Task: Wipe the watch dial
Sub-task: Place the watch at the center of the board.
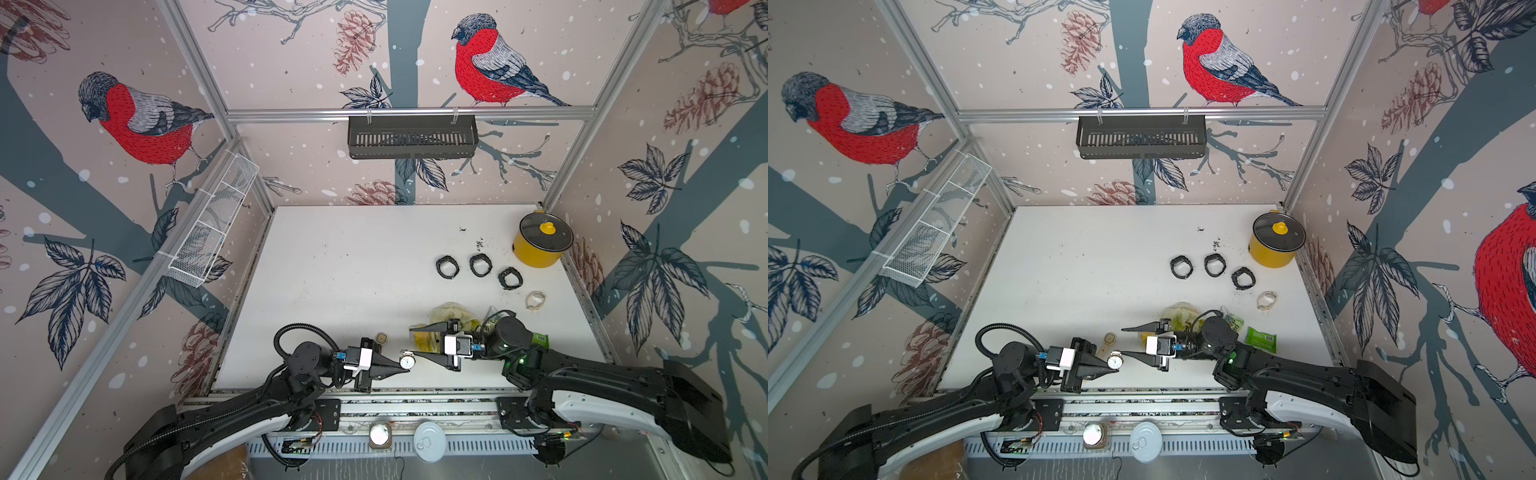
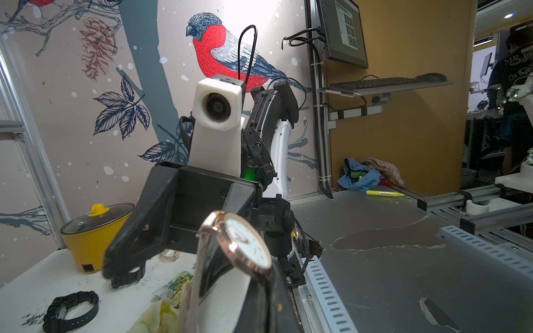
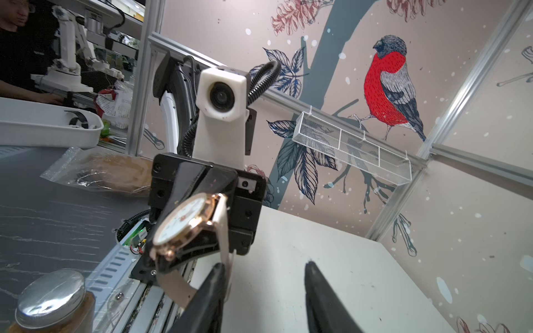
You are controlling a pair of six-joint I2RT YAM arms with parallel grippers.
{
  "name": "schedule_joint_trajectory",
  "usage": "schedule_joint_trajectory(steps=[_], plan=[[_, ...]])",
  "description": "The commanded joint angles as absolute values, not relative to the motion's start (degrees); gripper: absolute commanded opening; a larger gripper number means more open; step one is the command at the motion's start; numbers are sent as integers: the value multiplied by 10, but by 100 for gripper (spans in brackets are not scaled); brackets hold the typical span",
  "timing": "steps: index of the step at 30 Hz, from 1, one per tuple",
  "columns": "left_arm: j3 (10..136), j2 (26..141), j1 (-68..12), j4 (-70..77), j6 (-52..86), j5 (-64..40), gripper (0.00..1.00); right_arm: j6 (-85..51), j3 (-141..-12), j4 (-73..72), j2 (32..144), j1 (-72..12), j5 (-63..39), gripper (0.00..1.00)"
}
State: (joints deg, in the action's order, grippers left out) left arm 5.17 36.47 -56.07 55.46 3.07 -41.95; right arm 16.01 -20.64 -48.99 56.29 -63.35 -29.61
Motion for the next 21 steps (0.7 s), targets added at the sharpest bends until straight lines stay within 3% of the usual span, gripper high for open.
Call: schedule_joint_trajectory(steps=[1,6,10,13,17,21], plan=[[50,360,-562,596,28,-429,0,158,-220,-533,574,-640,-330,39],[47,355,-564,598,26,-430,0,162,-234,-538,593,-653,-337,33],[47,357,-564,598,25,-430,0,167,-239,-528,602,-658,-354,45],[47,349,-564,594,25,-428,0,187,-250,-444,579,-645,-372,52],[38,338,-567,596,34,-429,0,202,-251,-362,538,-633,-364,52],[35,338,-573,592,31,-423,0,158,-242,-435,542,-645,-360,50]])
